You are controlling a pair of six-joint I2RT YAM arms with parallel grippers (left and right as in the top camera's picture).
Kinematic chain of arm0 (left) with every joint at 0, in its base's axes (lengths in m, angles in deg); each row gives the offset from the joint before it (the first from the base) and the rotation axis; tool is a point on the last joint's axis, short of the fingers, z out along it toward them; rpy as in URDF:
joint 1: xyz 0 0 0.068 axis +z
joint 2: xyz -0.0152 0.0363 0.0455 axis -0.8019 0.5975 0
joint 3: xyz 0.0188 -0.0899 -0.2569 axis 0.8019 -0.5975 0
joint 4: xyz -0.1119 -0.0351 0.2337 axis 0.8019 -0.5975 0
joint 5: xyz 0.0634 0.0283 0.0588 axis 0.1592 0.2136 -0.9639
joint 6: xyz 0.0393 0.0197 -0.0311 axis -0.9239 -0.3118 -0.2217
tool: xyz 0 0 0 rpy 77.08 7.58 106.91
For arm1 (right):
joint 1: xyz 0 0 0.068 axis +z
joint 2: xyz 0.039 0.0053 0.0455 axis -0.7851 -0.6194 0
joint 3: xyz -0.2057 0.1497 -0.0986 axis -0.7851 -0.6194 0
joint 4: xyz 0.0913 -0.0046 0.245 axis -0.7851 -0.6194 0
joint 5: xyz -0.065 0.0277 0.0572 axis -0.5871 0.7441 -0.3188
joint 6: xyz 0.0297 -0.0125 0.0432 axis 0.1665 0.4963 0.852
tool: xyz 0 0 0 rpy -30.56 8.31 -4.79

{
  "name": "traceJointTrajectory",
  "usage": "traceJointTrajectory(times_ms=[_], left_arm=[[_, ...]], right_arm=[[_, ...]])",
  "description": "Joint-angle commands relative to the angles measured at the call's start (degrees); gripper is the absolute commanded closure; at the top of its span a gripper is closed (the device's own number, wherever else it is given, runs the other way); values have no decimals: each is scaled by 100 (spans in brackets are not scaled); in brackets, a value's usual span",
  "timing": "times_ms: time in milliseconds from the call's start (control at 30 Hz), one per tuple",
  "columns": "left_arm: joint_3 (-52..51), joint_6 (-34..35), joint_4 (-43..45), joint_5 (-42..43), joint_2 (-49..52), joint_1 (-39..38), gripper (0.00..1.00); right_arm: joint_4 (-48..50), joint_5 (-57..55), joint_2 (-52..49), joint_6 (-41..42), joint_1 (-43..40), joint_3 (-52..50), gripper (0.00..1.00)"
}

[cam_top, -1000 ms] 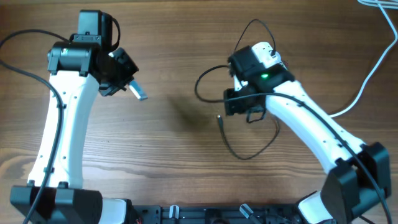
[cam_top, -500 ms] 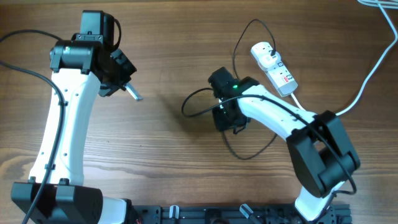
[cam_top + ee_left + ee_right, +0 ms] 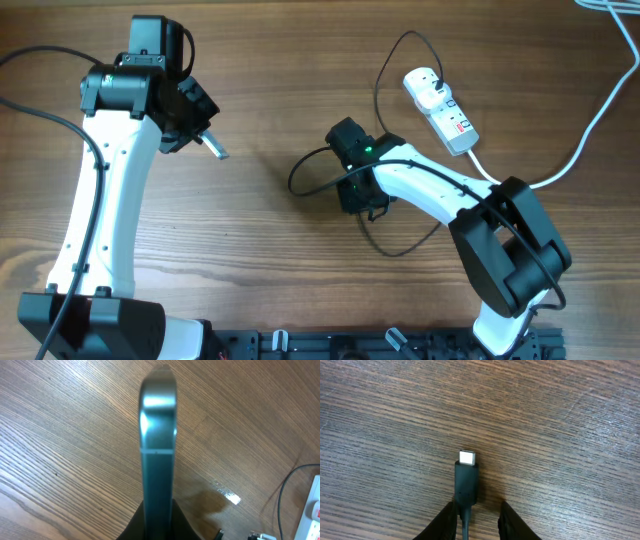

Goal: Plug charger to phone and switch on socket
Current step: 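Grasp the black USB-C cable plug with the right gripper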

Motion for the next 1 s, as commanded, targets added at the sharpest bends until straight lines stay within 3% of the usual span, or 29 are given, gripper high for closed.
traceJointTrajectory(times_ms=[0, 100, 333, 967], left_arm=[[44, 103, 26, -79, -2, 35, 96], [44, 103, 31, -79, -2, 35, 96], [44, 103, 26, -79, -2, 35, 96], [44, 103, 44, -79, -2, 35, 96]], right_arm=[[35, 17, -98, 24, 28, -131, 72], [31, 39, -98, 28, 48, -133, 78], [22, 81, -98, 72, 70, -133, 83], [-136, 166, -98, 326, 70, -133, 87]])
